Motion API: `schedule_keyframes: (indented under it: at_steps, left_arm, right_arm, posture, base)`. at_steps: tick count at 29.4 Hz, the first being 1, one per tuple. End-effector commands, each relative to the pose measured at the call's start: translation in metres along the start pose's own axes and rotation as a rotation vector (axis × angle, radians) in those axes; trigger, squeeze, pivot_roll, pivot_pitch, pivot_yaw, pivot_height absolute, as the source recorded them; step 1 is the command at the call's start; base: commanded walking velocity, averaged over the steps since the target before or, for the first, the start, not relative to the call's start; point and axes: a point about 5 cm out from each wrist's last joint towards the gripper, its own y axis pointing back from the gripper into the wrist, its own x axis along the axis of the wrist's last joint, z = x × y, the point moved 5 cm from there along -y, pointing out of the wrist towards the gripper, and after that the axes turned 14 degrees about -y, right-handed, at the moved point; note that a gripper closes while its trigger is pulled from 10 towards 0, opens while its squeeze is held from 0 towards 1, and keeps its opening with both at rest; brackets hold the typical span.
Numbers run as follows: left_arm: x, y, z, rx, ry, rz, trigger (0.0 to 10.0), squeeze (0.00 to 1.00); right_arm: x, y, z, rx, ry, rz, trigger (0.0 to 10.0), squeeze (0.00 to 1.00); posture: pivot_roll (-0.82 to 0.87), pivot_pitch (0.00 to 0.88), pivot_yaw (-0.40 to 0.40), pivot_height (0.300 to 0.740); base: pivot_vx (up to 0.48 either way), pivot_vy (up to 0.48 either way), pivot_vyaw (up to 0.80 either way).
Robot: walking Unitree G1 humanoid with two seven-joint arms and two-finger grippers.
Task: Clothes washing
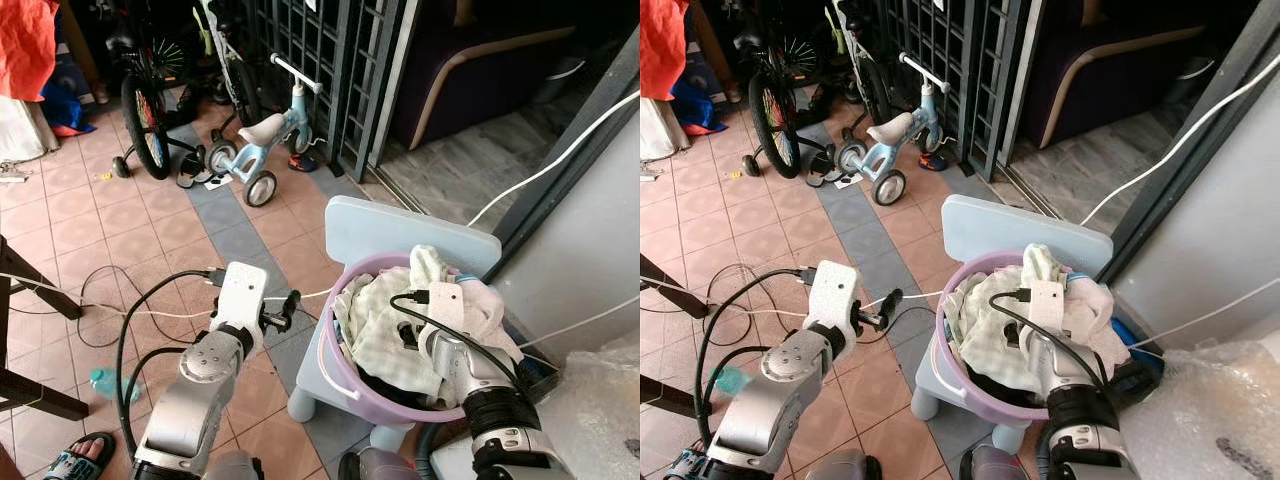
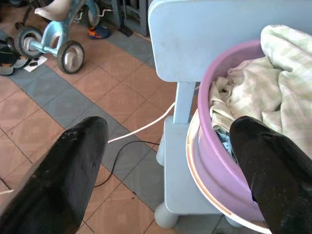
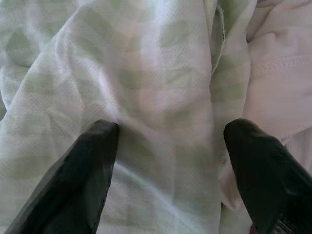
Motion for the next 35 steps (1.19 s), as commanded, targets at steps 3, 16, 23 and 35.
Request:
schedule_keyframes:
  at_steps: [3,16,23,35]
  left_arm:
    - [0.003,-0.002,0.003,-0.047,-0.044,-0.003,10.0,0.00]
    - [-0.014,0.014,-0.003,-0.037,-0.086,-0.055,10.0,0.00]
    - [-0.021,0.015,-0.007,-0.029,-0.100,-0.075,10.0,0.00]
    - [-0.012,0.007,-0.011,-0.005,-0.085,-0.048,10.0,0.00]
  right_arm:
    - [-0.006,0.007,-0.007,0.017,-0.012,-0.012,0.0,0.00]
    - [-0.012,0.011,-0.033,0.169,0.061,-0.033,0.0,0.00]
    - [-0.013,0.011,-0.030,0.172,0.084,-0.034,0.0,0.00]
    - [0.001,0.012,-0.032,0.223,0.018,0.044,0.0,0.00]
  posture:
    - [-0.06,0.073,0.040,0.740]
    - [-0.03,0.113,0.014,0.740]
    - [-0.04,0.112,0.010,0.740]
    - [-0.07,0.104,-0.006,0.740]
  base:
    - [0.000,0.000,0.00]
    - [0.000,0.000,0.00]
    - [0.000,0.000,0.00]
    - [0.000,0.000,0.00]
